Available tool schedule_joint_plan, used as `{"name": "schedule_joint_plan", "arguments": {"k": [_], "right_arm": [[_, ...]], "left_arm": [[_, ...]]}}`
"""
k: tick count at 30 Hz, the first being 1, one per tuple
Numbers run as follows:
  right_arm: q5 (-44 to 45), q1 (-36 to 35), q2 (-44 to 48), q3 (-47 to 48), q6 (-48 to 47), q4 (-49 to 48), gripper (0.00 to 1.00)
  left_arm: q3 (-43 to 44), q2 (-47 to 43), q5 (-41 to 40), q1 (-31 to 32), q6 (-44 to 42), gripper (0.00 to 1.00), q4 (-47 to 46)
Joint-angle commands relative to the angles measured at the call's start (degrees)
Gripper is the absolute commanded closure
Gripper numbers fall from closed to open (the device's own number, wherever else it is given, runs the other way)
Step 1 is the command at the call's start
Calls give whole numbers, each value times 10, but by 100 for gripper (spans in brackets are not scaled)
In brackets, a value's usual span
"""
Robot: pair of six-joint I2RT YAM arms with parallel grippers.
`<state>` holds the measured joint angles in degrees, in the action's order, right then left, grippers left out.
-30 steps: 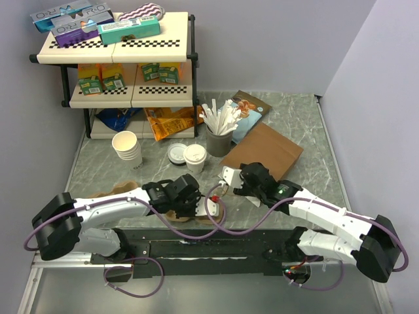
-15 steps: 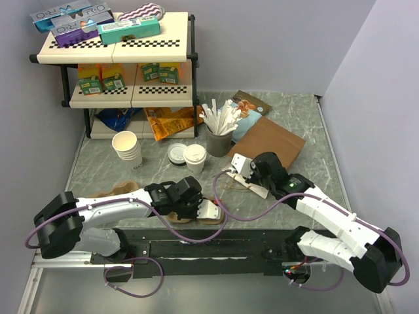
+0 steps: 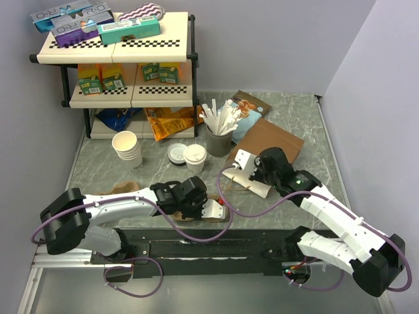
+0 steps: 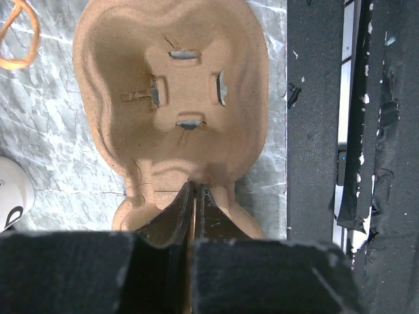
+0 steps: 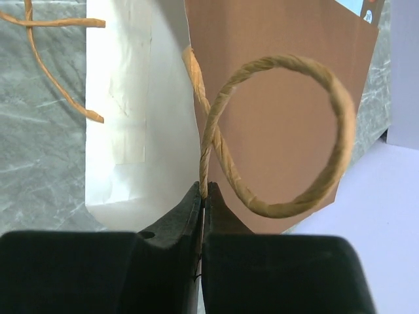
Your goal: Pack the takeout coffee
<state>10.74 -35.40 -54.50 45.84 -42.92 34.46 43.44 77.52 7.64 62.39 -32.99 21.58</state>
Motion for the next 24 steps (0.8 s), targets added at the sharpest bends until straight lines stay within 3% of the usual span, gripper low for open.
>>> {"name": "schedule_joint_plan", "arguments": {"k": [1, 4, 6, 8, 11, 16, 24], "right_arm": [[-14, 6, 9, 50, 4, 34, 100], [-25, 12, 7, 71, 12, 54, 100], [-30, 14, 5, 81, 14, 64, 100], [-34, 15, 6, 84, 15, 72, 100], [-42, 16, 8, 91, 13, 92, 100], [-66, 21, 14, 110, 13, 121, 100], [-123, 27, 30, 146, 18, 145, 100]], "left_arm": [[-10, 17, 4, 3, 18, 99, 22], [-13, 11, 7, 4, 20, 99, 23], [-13, 10, 8, 3, 22, 75, 22], [-13, 6, 7, 3, 25, 58, 20], [-6, 6, 1, 4, 21, 51, 21], [0, 14, 3, 3, 14, 50, 21], [15, 43, 15, 3, 18, 59, 29]]}}
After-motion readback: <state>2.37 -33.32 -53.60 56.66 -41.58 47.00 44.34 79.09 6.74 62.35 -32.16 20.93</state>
